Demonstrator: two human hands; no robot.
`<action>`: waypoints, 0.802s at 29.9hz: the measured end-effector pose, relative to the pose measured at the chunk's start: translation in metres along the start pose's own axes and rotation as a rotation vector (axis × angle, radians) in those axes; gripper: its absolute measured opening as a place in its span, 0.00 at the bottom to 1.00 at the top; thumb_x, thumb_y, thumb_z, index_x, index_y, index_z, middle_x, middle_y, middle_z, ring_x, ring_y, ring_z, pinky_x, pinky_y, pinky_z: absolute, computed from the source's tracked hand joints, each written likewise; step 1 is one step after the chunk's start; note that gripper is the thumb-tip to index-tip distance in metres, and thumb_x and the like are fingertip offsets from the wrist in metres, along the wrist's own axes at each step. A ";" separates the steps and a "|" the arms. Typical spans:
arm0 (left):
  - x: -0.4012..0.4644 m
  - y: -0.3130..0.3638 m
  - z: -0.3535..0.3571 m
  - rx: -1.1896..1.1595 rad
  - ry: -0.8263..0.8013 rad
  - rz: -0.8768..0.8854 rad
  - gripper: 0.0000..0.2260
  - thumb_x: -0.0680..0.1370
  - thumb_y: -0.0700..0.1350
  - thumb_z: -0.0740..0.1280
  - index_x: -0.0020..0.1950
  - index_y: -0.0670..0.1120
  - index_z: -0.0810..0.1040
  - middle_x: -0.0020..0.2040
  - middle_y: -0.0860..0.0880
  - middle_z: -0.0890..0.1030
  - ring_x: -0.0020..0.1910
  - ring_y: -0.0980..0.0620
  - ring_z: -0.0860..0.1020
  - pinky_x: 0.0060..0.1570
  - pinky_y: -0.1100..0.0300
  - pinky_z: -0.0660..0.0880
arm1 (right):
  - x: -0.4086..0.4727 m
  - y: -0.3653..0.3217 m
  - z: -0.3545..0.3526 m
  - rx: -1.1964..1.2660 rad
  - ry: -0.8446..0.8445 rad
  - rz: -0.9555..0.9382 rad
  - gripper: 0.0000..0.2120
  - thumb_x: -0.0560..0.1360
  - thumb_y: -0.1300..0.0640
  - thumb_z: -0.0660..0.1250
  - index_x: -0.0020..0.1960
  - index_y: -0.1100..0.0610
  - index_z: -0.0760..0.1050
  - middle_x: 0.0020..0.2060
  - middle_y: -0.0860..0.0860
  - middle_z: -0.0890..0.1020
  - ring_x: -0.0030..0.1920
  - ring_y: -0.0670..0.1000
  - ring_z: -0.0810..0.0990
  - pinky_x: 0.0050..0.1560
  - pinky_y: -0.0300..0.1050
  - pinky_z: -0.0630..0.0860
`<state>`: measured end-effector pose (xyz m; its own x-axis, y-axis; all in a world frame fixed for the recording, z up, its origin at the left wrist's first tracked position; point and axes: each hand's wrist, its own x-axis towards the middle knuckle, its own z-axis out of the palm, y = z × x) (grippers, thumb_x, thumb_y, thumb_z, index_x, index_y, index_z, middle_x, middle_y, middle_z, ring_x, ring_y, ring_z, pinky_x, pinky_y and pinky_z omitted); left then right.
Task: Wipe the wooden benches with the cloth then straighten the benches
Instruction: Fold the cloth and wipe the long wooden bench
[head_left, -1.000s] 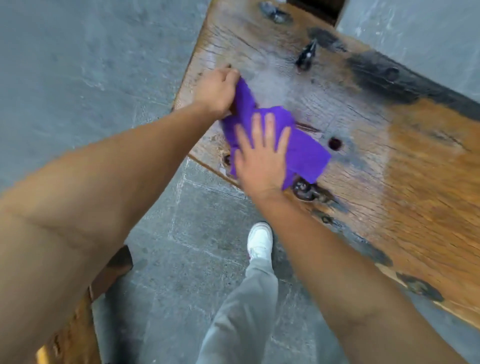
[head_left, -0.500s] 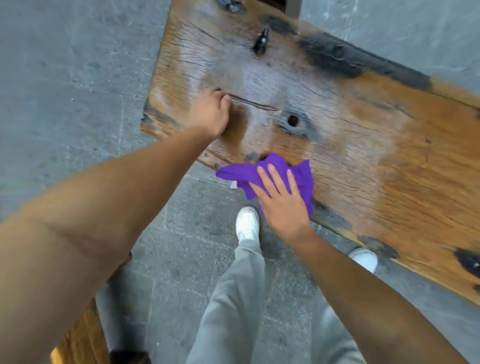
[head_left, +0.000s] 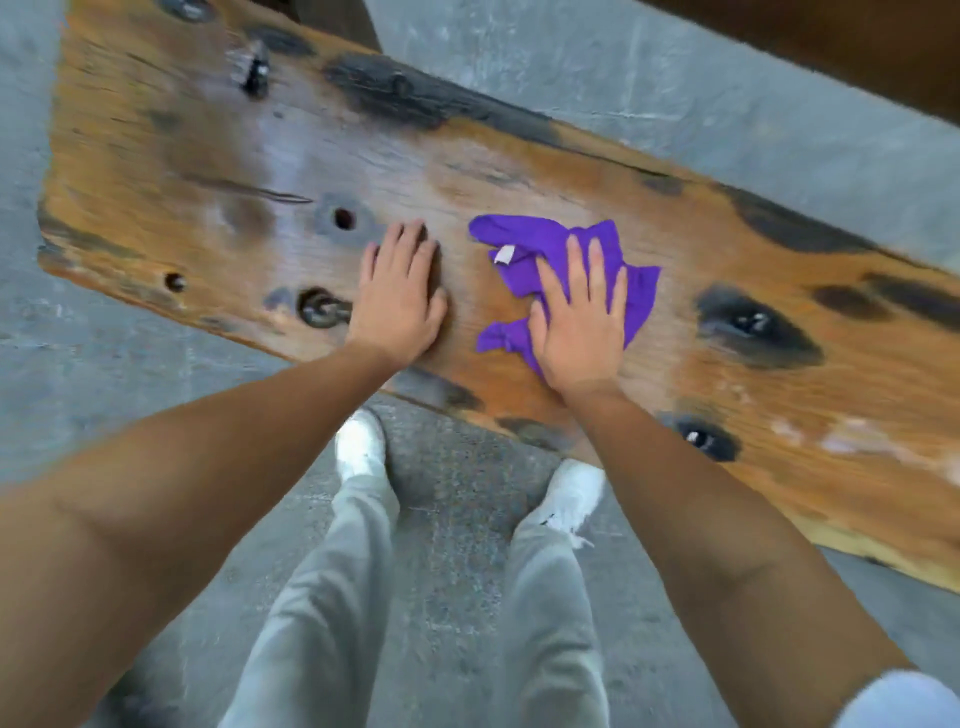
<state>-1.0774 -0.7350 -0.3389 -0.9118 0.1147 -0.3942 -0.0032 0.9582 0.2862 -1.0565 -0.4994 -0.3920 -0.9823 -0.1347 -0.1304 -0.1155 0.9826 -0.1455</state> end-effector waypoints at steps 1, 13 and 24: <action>0.001 0.018 0.009 0.001 -0.004 0.034 0.29 0.79 0.48 0.65 0.79 0.41 0.64 0.82 0.41 0.58 0.82 0.41 0.55 0.79 0.41 0.51 | 0.001 0.024 -0.004 -0.010 0.006 0.035 0.27 0.81 0.46 0.60 0.79 0.48 0.67 0.83 0.55 0.60 0.83 0.59 0.57 0.79 0.68 0.55; 0.023 0.202 0.098 0.171 -0.010 0.283 0.30 0.80 0.54 0.58 0.79 0.41 0.62 0.83 0.40 0.55 0.82 0.40 0.52 0.78 0.34 0.50 | -0.092 0.264 -0.029 -0.079 0.019 0.426 0.29 0.82 0.45 0.56 0.82 0.47 0.60 0.84 0.54 0.57 0.84 0.59 0.52 0.81 0.66 0.52; 0.021 0.284 0.120 0.454 -0.234 0.086 0.55 0.72 0.80 0.41 0.81 0.39 0.36 0.81 0.35 0.36 0.80 0.31 0.37 0.75 0.27 0.47 | -0.154 0.375 -0.028 -0.025 0.083 0.709 0.29 0.80 0.45 0.58 0.80 0.48 0.63 0.83 0.56 0.58 0.83 0.61 0.53 0.81 0.67 0.51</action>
<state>-1.0484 -0.4289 -0.3703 -0.7844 0.2043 -0.5856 0.2939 0.9539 -0.0609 -0.9527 -0.1070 -0.3986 -0.8298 0.5470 -0.1106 0.5530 0.8326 -0.0307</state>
